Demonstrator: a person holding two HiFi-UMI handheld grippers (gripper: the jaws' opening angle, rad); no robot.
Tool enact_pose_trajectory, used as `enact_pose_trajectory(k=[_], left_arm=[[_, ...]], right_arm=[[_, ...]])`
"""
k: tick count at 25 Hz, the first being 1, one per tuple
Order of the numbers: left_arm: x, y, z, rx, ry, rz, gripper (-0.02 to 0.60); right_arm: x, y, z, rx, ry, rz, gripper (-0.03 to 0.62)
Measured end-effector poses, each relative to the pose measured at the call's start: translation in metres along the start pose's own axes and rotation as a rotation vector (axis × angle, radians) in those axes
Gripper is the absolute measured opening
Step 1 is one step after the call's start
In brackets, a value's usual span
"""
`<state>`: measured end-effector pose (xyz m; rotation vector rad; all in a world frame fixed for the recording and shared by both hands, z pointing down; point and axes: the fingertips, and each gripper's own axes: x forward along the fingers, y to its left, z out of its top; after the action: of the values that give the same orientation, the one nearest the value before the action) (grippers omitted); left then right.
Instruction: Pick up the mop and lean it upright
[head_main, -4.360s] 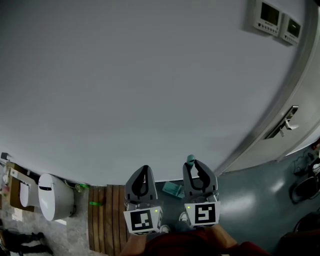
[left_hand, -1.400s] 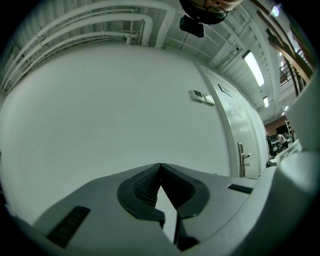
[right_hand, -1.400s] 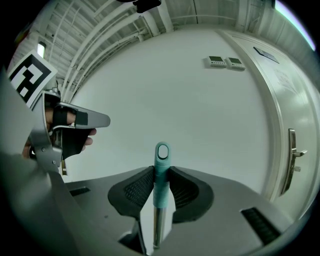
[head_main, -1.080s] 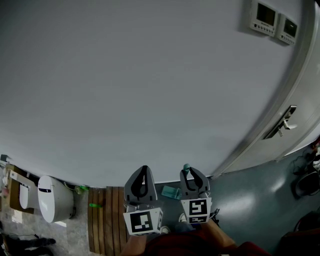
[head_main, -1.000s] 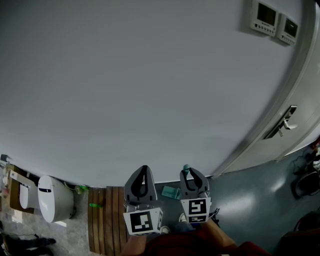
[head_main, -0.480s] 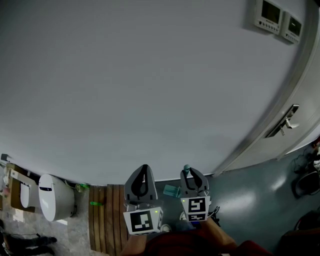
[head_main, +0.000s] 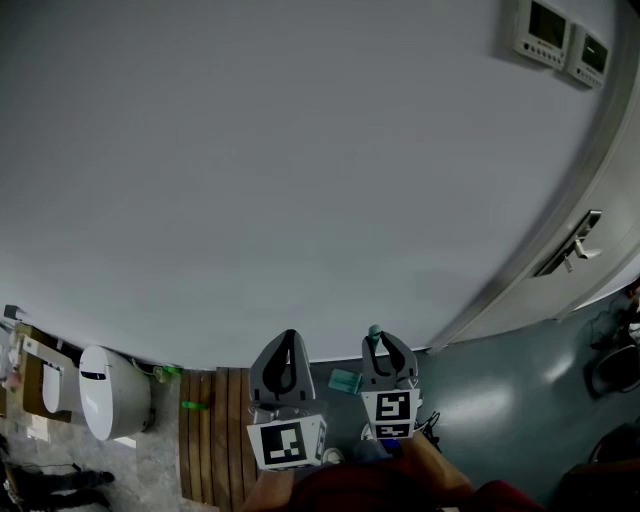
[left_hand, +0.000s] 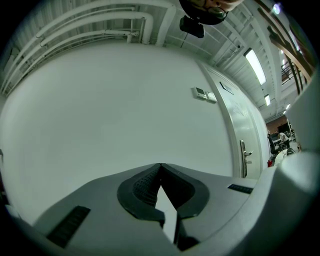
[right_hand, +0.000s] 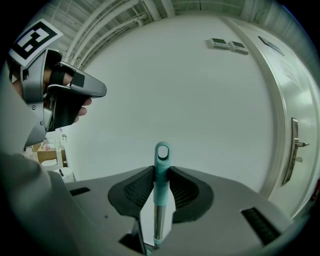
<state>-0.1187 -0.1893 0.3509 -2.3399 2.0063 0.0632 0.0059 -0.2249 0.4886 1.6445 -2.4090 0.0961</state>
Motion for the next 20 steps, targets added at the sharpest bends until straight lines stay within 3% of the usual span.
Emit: enact_pose_trajectory(k=[7,20], left_arm=[[-0.001,0.001,-0.001,0.024,0.002,0.011,0.014],[-0.006,-0.001,0.001,-0.004,-0.004,0.013,0.014]], right_arm=[[0.014,-0.007,0.002,-0.003,-0.001,-0.013,0.109],[0.061,-0.026,0.006,-0.021,0.002,-0.052,0.112]])
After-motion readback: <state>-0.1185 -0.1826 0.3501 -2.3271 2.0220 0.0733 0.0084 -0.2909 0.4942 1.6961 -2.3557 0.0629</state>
